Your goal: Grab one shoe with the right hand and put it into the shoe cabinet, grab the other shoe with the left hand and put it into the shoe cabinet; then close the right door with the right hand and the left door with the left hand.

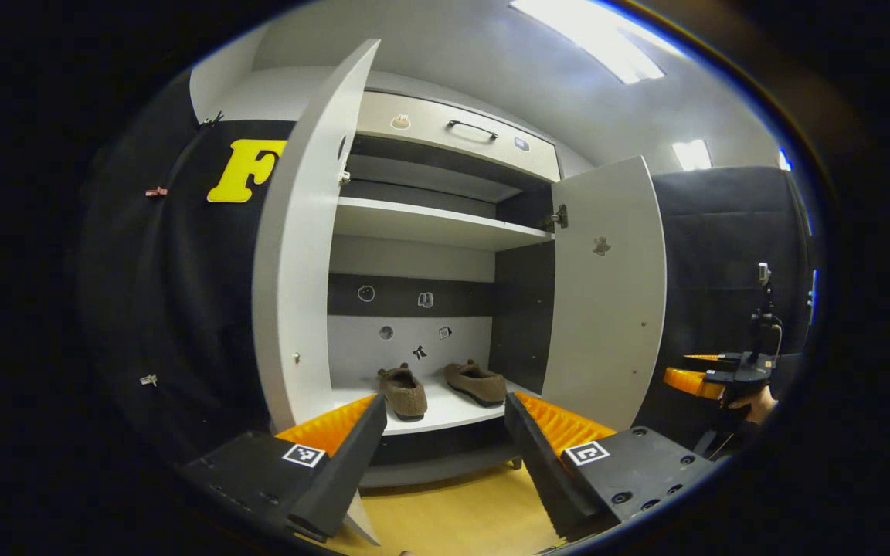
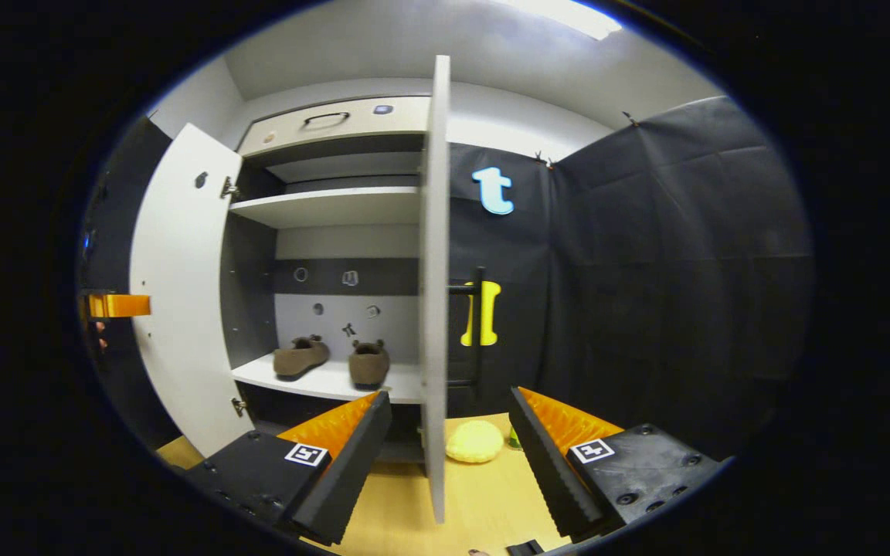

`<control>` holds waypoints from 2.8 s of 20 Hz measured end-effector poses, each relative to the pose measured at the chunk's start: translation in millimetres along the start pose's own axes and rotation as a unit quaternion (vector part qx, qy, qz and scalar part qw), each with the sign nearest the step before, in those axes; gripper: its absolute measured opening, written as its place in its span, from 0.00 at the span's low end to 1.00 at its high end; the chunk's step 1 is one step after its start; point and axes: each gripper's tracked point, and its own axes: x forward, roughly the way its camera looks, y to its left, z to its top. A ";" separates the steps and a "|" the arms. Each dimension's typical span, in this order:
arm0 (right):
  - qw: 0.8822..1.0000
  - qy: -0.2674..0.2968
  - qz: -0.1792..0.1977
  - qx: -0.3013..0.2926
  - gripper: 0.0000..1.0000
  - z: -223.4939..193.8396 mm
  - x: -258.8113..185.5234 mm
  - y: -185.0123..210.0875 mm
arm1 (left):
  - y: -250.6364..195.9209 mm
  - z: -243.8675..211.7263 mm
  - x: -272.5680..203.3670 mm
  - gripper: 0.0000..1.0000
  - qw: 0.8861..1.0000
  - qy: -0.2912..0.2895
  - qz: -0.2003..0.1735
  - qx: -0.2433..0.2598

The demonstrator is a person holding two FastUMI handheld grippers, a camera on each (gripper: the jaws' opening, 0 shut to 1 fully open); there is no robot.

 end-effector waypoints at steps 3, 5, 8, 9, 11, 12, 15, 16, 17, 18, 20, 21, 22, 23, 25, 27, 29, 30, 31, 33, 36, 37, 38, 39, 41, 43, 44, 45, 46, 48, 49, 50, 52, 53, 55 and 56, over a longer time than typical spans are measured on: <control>1.000 -0.007 -0.011 -0.003 0.97 5.3 19.7 -28.6 | 18.9 3.2 -15.8 0.96 1.000 -0.003 0.029 0.002; 1.000 -0.010 0.007 -0.008 0.98 7.5 33.3 -27.3 | 27.8 4.7 -24.7 0.97 0.999 -0.003 0.048 0.004; 0.999 -0.010 0.044 -0.011 0.98 7.5 49.4 -9.7 | 39.6 10.1 -36.8 0.96 0.997 -0.009 0.072 -0.007; 0.999 -0.011 0.047 -0.021 0.98 6.6 53.7 -8.7 | 45.7 10.7 -40.9 0.96 0.996 -0.010 0.085 -0.008; 0.998 -0.012 0.057 -0.033 0.96 9.1 58.0 -3.9 | 56.7 11.1 -51.1 0.97 0.994 -0.010 0.111 -0.007; 0.998 -0.006 0.065 -0.025 0.96 8.8 56.8 -0.6 | 61.1 11.8 -55.2 0.97 0.993 -0.010 0.121 -0.008; 0.995 0.002 0.097 -0.004 0.96 4.4 56.0 23.0 | 70.7 11.6 -64.8 0.95 0.989 -0.009 0.147 -0.013; 0.994 0.002 0.108 -0.003 0.96 4.1 55.7 31.1 | 74.1 13.0 -67.3 0.95 0.988 -0.010 0.154 -0.012; 0.993 0.002 0.119 -0.003 0.96 3.2 56.0 39.5 | 76.6 13.9 -69.9 0.95 0.987 -0.011 0.159 -0.009; 0.991 0.003 0.133 0.000 0.96 2.8 56.3 49.9 | 78.4 14.8 -73.0 0.95 0.986 -0.009 0.165 -0.006; 0.987 0.004 0.161 0.007 0.96 1.0 54.4 69.1 | 82.9 13.0 -77.0 0.95 0.984 -0.001 0.176 0.001; 0.984 0.005 0.175 0.009 0.96 -0.4 54.1 72.5 | 85.4 11.5 -78.5 0.95 0.983 0.003 0.182 0.005; 0.983 0.003 0.185 0.010 0.96 -0.9 55.8 80.1 | 86.8 11.2 -81.2 0.95 0.982 0.007 0.186 0.008; 0.982 0.002 0.190 0.010 0.96 -1.4 61.6 93.7 | 88.5 10.8 -85.3 0.95 0.982 0.009 0.190 0.008; 0.978 0.005 0.209 0.020 0.96 -1.3 73.5 125.5 | 94.0 6.3 -91.9 0.95 0.980 0.016 0.200 0.005; 0.973 0.008 0.231 0.029 0.96 -4.0 82.2 148.1 | 103.7 2.3 -100.4 0.95 0.976 0.023 0.216 0.006; 0.969 0.007 0.244 0.029 0.96 -5.6 94.5 169.4 | 113.7 6.1 -105.4 0.95 0.973 0.024 0.230 0.005; 0.969 0.008 0.245 0.032 0.96 -6.6 101.8 180.7 | 116.7 7.1 -109.4 0.95 0.972 0.022 0.235 0.005; 0.968 0.009 0.247 0.035 0.96 -7.3 109.2 192.1 | 120.2 5.8 -113.8 0.95 0.970 0.022 0.241 0.005; 0.967 0.008 0.251 0.036 0.96 -9.5 122.9 213.2 | 126.8 0.7 -120.4 0.95 0.969 0.023 0.248 0.006; 0.969 -0.003 0.245 0.023 0.96 -9.7 138.5 231.7 | 134.1 -3.2 -117.9 0.95 0.970 0.019 0.243 -0.009; 0.971 -0.008 0.240 0.018 0.96 -9.2 142.9 235.2 | 140.5 -5.8 -115.2 0.95 0.970 0.018 0.240 -0.017; 0.972 -0.012 0.233 0.012 0.96 -8.9 146.8 238.5 | 145.6 -7.7 -111.3 0.95 0.971 0.018 0.237 -0.024; 0.974 -0.017 0.228 0.007 0.96 -8.8 150.8 242.3 | 150.7 -9.8 -103.7 0.95 0.972 0.016 0.232 -0.030; 0.976 -0.021 0.216 -0.001 0.96 -9.0 157.0 247.5 | 157.6 -11.4 -90.7 0.95 0.974 0.012 0.223 -0.036; 0.978 -0.019 0.210 -0.007 0.96 -8.9 156.8 246.6 | 160.2 -9.0 -76.3 0.95 0.977 0.008 0.206 -0.044; 0.977 -0.015 0.215 -0.004 0.96 -8.1 151.7 247.1 | 159.2 -6.4 -69.2 0.97 0.980 0.005 0.195 -0.045; 0.975 -0.015 0.222 0.005 0.96 -4.1 145.2 248.5 | 158.6 -4.6 -62.4 0.95 0.982 0.004 0.186 -0.044; 0.974 -0.019 0.227 0.011 0.96 0.7 136.7 248.1 | 158.7 -4.0 -56.9 0.95 0.983 0.006 0.180 -0.040; 0.974 -0.027 0.223 0.000 0.98 3.7 120.1 234.8 | 158.2 -3.9 -48.7 0.95 0.985 0.009 0.169 -0.033; 0.976 -0.030 0.217 -0.008 0.98 5.4 112.7 225.3 | 154.6 -5.1 -46.2 0.95 0.986 0.010 0.162 -0.033; 0.976 -0.029 0.214 -0.012 0.98 5.7 105.2 217.2 | 154.9 -6.0 -45.7 0.95 0.986 0.010 0.162 -0.034; 0.978 -0.022 0.205 -0.017 0.98 2.2 94.0 203.9 | 152.3 -6.1 -46.0 0.94 0.987 0.008 0.156 -0.042; 0.980 -0.015 0.199 -0.019 0.98 -1.9 92.1 198.3 | 150.5 -6.9 -44.4 0.93 0.987 0.007 0.151 -0.050; 0.982 0.000 0.188 -0.020 0.98 -10.7 87.3 189.0 | 146.3 -6.3 -44.2 0.94 0.989 0.008 0.142 -0.048; 0.983 0.005 0.184 -0.018 0.98 -14.0 84.8 184.5 | 142.8 -5.1 -43.9 0.93 0.990 0.011 0.138 -0.037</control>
